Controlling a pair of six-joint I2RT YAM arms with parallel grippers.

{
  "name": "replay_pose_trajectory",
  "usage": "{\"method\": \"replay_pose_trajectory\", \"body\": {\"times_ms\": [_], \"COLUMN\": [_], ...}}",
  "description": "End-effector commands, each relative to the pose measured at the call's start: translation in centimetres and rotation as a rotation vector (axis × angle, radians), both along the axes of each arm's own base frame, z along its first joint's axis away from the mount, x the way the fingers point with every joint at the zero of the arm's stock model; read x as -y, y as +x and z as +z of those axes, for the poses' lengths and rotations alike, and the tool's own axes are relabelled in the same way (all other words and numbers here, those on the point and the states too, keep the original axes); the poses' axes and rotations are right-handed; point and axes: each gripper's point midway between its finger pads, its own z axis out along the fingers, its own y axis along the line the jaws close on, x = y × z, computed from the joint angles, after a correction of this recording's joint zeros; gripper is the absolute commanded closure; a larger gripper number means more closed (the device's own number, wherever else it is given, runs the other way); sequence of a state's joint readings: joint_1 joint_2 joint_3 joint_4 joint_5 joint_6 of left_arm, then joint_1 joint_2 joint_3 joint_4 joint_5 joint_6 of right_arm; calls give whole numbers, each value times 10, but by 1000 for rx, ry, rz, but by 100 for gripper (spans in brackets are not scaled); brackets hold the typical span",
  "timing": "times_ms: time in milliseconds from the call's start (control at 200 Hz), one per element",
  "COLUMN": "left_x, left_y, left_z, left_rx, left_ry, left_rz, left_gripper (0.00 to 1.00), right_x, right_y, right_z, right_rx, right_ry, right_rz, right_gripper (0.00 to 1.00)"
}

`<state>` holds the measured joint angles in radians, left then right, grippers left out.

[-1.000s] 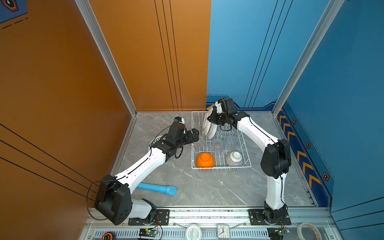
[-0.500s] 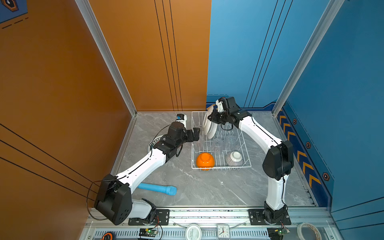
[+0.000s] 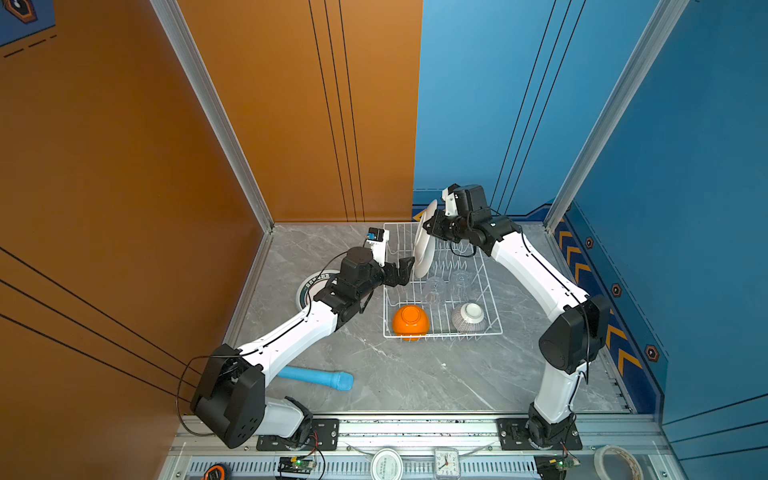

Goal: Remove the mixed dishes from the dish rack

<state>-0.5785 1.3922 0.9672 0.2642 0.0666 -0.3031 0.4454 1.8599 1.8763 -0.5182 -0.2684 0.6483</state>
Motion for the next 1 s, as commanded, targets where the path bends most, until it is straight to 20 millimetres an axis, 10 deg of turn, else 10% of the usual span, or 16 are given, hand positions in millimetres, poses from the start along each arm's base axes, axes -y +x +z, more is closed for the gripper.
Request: {"method": "replay_pose_trajectory", "body": {"times_ms": [0, 996], "left_x": [22, 44], "left_y": [-8, 28], "left_z": [7, 19], "left_rx": [100, 243], "left_ry": [14, 8], "left_rz": [-94, 31], "left_gripper": [2, 25], "right_x": [13, 13], "right_y": [-11, -59], "right_z": [34, 59], "right_rx": [50, 2], "right_ry": [30, 201], "right_rz": [-54, -109], "right_gripper": [100, 100]}}
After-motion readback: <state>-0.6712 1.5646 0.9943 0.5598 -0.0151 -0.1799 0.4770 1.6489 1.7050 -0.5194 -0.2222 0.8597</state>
